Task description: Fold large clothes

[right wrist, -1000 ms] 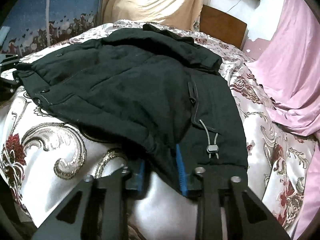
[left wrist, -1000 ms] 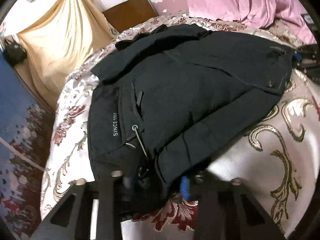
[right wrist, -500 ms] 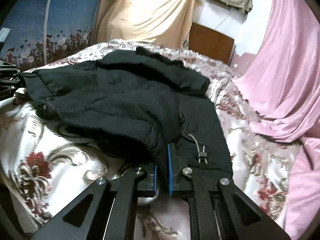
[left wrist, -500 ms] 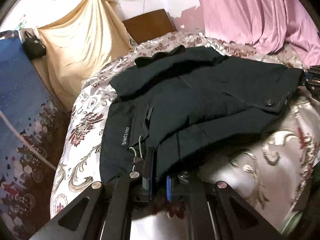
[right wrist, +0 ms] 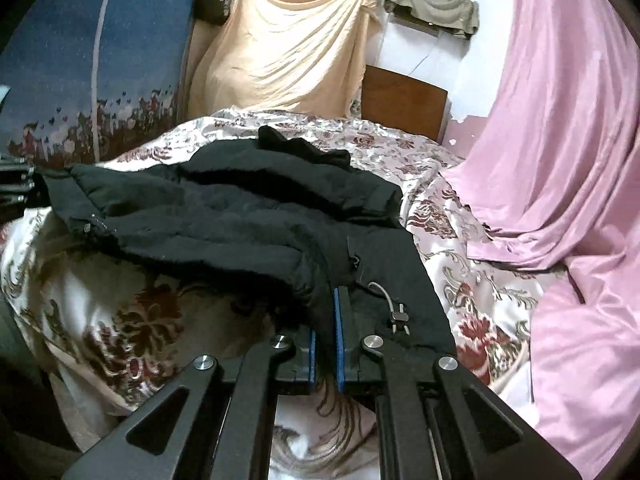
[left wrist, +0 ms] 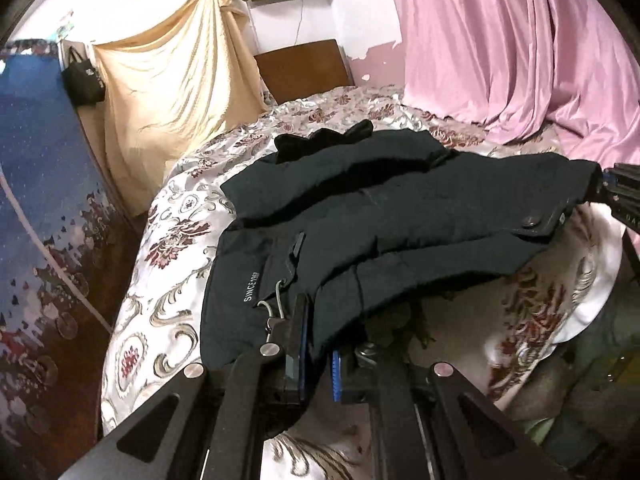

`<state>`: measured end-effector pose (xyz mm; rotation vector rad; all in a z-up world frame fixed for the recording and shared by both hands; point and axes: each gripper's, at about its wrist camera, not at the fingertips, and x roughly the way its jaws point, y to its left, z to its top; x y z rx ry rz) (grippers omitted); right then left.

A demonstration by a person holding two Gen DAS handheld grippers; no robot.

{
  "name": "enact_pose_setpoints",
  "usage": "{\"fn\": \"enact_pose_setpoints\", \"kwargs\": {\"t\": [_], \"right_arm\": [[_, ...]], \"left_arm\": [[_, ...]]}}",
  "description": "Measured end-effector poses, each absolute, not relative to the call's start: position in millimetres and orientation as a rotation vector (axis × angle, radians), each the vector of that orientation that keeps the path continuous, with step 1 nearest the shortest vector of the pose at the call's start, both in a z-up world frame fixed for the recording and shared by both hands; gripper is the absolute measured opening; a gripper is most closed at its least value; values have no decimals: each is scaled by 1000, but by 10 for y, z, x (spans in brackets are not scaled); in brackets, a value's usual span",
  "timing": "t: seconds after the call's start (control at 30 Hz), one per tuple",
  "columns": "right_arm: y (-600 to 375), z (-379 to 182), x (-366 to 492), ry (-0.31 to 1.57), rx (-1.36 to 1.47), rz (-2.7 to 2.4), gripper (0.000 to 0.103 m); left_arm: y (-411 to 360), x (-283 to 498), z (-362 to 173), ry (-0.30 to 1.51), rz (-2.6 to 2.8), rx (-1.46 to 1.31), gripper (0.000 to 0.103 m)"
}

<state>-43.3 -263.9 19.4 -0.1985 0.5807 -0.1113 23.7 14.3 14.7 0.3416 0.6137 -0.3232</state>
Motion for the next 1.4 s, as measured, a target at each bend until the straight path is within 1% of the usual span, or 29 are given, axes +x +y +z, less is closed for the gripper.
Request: {"fn": "enact_pose_setpoints", "kwargs": {"t": [0.13, 0.33, 0.47, 0.77, 1.2, 1.4], "right_arm": [[-2655, 245, -465, 549, -166, -123, 6], [-2724, 342, -320, 517, -98, -125, 6], [-2752, 432, -173, 506, -73, -125, 6], [-2805, 857, 255, 407, -58, -160, 6], [-2909, 969, 833, 360, -11, -185, 6], [-3004, 1079, 1226, 346, 1, -189, 6]], "left_arm": [[172, 214, 158, 604, -309, 306, 9], [165, 318, 325, 571, -308, 251, 8], [129, 486, 559, 535, -316, 267, 8], [60, 1000, 1034, 461, -329, 244, 8], [-95, 1569, 1146, 443, -324, 249, 8], [-163, 1886, 1240, 424, -292, 219, 8]]}}
